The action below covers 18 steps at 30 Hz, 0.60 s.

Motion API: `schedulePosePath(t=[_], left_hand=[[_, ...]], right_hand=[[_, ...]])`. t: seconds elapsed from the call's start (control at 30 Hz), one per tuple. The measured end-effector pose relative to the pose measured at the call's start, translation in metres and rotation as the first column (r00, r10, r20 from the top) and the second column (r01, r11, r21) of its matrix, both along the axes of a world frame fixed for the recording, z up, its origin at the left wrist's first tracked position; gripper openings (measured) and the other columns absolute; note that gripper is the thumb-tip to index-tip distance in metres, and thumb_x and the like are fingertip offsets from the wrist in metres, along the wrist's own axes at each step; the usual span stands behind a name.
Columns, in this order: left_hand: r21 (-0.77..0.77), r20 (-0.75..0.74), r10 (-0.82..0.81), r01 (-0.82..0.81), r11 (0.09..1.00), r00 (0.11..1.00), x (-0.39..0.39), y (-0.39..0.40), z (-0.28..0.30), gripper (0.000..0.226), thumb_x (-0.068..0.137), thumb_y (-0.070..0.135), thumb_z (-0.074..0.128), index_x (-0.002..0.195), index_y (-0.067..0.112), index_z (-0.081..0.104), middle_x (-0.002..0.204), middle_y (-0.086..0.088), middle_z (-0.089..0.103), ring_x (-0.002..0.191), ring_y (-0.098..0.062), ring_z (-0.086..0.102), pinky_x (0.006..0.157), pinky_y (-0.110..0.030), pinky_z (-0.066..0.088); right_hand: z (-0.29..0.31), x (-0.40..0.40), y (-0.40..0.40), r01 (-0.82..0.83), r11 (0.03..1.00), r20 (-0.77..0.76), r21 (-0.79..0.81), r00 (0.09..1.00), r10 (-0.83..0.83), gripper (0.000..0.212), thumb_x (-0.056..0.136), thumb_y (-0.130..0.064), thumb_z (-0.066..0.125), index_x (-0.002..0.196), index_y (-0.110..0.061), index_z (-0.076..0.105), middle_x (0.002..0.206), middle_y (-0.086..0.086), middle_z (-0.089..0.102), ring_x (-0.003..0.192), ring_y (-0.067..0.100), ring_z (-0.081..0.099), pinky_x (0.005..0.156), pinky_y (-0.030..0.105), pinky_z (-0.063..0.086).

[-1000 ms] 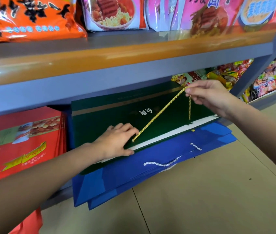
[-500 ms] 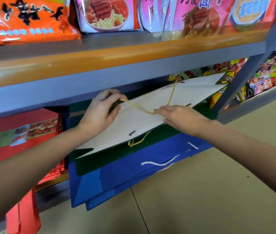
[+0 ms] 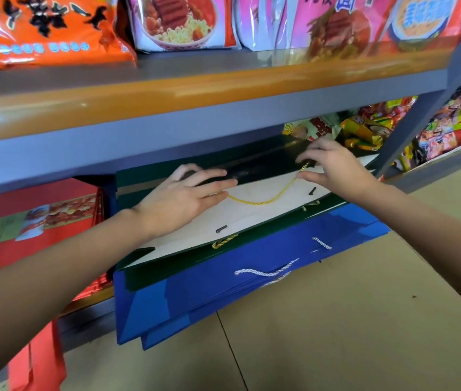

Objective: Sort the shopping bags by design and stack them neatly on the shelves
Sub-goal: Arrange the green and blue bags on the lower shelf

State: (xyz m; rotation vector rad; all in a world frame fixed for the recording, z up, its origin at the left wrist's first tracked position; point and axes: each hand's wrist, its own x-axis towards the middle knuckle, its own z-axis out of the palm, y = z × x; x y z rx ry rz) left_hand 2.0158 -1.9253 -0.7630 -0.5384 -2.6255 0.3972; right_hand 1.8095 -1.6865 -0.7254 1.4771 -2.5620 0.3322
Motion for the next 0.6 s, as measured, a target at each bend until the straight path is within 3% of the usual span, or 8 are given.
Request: schedulePosePath(t=[0.1, 0.23, 0.3, 0.37, 0.43, 0.53, 0.6], left_hand=[[0.01, -0.013, -0.061, 0.061, 0.998, 0.998, 0.004, 0.003, -0.004, 0.045, 0.085, 0.003, 0.034, 0.117, 0.008, 0.064, 0.131, -0.004, 0.056, 0.118, -0.024, 0.042, 0.09, -0.036, 0.033], [-0.008, -0.02, -0.159, 0.159, 0.987, 0.987, 0.009, 0.014, -0.02, 0.035, 0.089, 0.008, 0.039, 0.107, 0.007, 0.07, 0.112, 0.0, 0.066, 0.113, -0.021, 0.043, 0.09, -0.03, 0.036], [-0.051, 0.008, -0.191, 0.191, 0.98, 0.982, 0.011, 0.023, -0.034, 0.033, 0.089, 0.008, 0.041, 0.099, 0.008, 0.072, 0.107, 0.0, 0.068, 0.114, -0.021, 0.045, 0.094, -0.029, 0.036], [-0.127, 0.062, -0.206, 0.212, 0.969, 0.977, 0.016, 0.028, -0.054, 0.03, 0.089, 0.005, 0.046, 0.105, 0.006, 0.071, 0.117, -0.003, 0.066, 0.12, -0.022, 0.049, 0.102, -0.032, 0.036], [-0.142, 0.112, -0.2, 0.215, 0.966, 0.973, 0.023, 0.028, -0.068, 0.036, 0.087, 0.003, 0.05, 0.121, 0.004, 0.061, 0.134, -0.008, 0.055, 0.127, -0.022, 0.046, 0.11, -0.036, 0.034], [-0.084, 0.252, -0.243, 0.271, 0.959, 0.937, 0.033, 0.023, -0.078, 0.063, 0.087, 0.003, 0.051, 0.146, 0.009, 0.029, 0.155, -0.008, 0.021, 0.138, -0.024, 0.032, 0.112, -0.036, 0.028], [0.006, 0.322, -0.204, 0.214, 0.977, 0.924, 0.035, 0.024, -0.078, 0.085, 0.077, 0.001, 0.067, 0.148, 0.016, 0.023, 0.157, -0.005, 0.01, 0.138, -0.025, 0.029, 0.104, -0.035, 0.041]], right_hand=[[-0.005, -0.001, -0.004, -0.002, 1.0, -0.038, 0.013, 0.999, 0.003, 0.018, 0.081, -0.015, 0.071, 0.092, -0.002, 0.067, 0.095, 0.014, 0.06, 0.089, 0.031, 0.056, 0.076, 0.039, 0.046], [-0.018, 0.008, 0.004, 0.072, 0.997, -0.108, 0.001, 0.992, -0.071, 0.01, 0.08, -0.002, 0.063, 0.087, -0.002, 0.055, 0.092, 0.016, 0.05, 0.069, 0.038, 0.055, 0.058, 0.043, 0.048], [-0.028, 0.011, 0.01, 0.064, 0.988, -0.097, 0.142, 0.994, -0.05, 0.012, 0.083, -0.001, 0.058, 0.094, -0.002, 0.053, 0.097, 0.017, 0.048, 0.072, 0.039, 0.056, 0.06, 0.045, 0.047], [-0.04, 0.012, 0.017, 0.044, 0.949, -0.076, 0.313, 0.997, -0.022, 0.018, 0.088, -0.006, 0.055, 0.105, -0.002, 0.051, 0.106, 0.016, 0.046, 0.08, 0.038, 0.058, 0.067, 0.044, 0.047], [-0.051, 0.01, 0.025, 0.001, 0.912, -0.037, 0.41, 0.999, 0.015, 0.018, 0.093, -0.009, 0.051, 0.11, -0.003, 0.049, 0.111, 0.015, 0.043, 0.083, 0.037, 0.059, 0.071, 0.044, 0.048], [-0.06, 0.006, 0.033, -0.031, 0.887, 0.018, 0.46, 0.999, 0.026, 0.014, 0.095, -0.013, 0.05, 0.107, -0.006, 0.049, 0.112, 0.012, 0.04, 0.083, 0.035, 0.058, 0.074, 0.044, 0.047], [-0.06, 0.004, 0.035, -0.044, 0.89, 0.063, 0.454, 0.998, 0.017, 0.014, 0.094, -0.016, 0.052, 0.105, -0.008, 0.05, 0.111, 0.01, 0.04, 0.084, 0.034, 0.058, 0.075, 0.043, 0.047]])
